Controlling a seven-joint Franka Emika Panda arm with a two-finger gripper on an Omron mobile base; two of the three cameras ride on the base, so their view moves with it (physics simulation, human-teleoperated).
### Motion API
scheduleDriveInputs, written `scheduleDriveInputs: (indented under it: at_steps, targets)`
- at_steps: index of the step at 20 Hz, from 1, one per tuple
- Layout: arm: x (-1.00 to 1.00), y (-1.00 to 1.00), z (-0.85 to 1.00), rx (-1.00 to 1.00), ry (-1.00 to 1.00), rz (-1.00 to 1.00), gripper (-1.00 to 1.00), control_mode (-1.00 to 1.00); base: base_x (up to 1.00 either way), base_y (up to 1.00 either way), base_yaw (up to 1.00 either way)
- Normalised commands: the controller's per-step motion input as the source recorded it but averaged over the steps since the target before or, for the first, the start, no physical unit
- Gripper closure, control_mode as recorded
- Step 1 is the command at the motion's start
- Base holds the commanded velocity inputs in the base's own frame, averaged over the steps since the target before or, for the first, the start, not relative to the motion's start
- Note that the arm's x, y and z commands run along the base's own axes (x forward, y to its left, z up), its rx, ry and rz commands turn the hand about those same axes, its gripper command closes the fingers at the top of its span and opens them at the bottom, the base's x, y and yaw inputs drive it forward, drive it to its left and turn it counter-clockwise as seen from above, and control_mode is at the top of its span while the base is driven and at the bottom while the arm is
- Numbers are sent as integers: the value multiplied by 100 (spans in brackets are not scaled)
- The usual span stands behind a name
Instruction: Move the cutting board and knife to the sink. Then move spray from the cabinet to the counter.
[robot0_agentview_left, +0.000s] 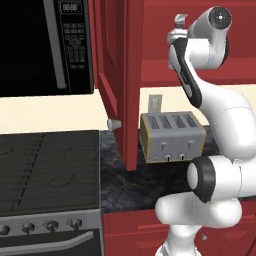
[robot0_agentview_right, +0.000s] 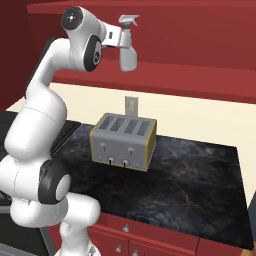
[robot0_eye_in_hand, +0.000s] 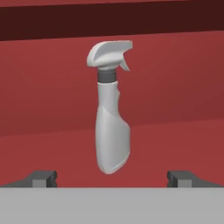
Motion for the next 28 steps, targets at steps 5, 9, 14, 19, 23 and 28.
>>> scheduleDriveInputs:
  at_steps: [5,9,14,19,23,28]
  targets:
    - [23,0,0,0,0,0,-100,-100,0,0,0]
    - [23,0,0,0,0,0,-100,-100,0,0,0]
    - [21,0,0,0,0,0,-100,-100,0,0,0]
    - [20,-5,0,0,0,0,-100,-100,0,0,0]
    - [24,-5,0,0,0,0,-100,-100,0,0,0]
    - [26,-4,0,0,0,0,-100,-100,0,0,0]
